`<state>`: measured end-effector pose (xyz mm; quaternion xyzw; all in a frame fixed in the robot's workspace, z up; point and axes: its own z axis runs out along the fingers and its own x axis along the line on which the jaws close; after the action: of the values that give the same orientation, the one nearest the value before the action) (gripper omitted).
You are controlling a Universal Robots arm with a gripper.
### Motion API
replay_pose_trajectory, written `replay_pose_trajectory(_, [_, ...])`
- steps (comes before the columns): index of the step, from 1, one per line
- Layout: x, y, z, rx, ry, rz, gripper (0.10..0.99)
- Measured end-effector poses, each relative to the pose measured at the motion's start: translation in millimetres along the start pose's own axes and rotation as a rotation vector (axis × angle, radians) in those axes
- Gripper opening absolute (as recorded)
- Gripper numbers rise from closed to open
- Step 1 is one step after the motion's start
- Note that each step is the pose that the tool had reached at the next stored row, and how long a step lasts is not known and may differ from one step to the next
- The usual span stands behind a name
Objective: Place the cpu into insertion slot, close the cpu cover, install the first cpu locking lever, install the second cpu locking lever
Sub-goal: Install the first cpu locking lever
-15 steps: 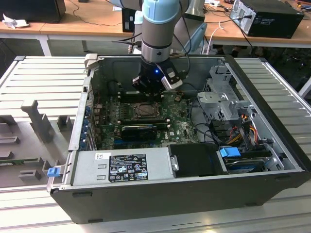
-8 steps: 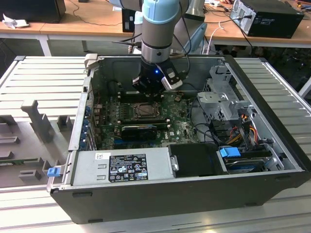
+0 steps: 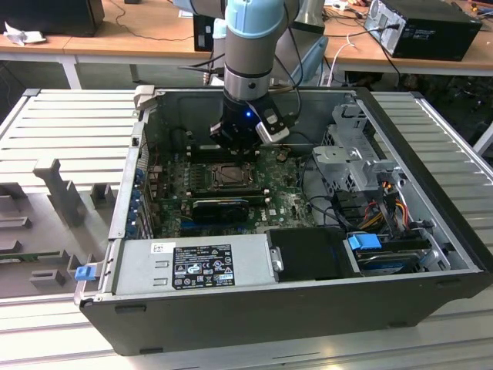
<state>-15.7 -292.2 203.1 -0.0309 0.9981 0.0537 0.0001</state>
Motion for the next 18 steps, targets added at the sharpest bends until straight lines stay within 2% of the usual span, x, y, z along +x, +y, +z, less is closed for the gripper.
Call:
replay_pose_trajectory(5, [0.0,-0.2,1.9,0.005,0.0003,0.0,0.106])
replay_pose_trajectory(7, [0.1,-0.1,1.4,0.003,0.0002,0.0,0.106])
replay_pose_trajectory(9, [0.0,0.2,-1.9,0.003,0.0002,0.0,0.106])
replay_pose_trajectory(13, [-0.1,1.6,-14.3,0.003,0.0001,0.0,0.106])
replay_pose_trajectory(15, [0.3,-4.4,-15.0,0.003,0.0002,0.0,0.106])
replay_pose_trajectory(18, [0.5,-9.4,-15.5,0.003,0.0002,0.0,0.106])
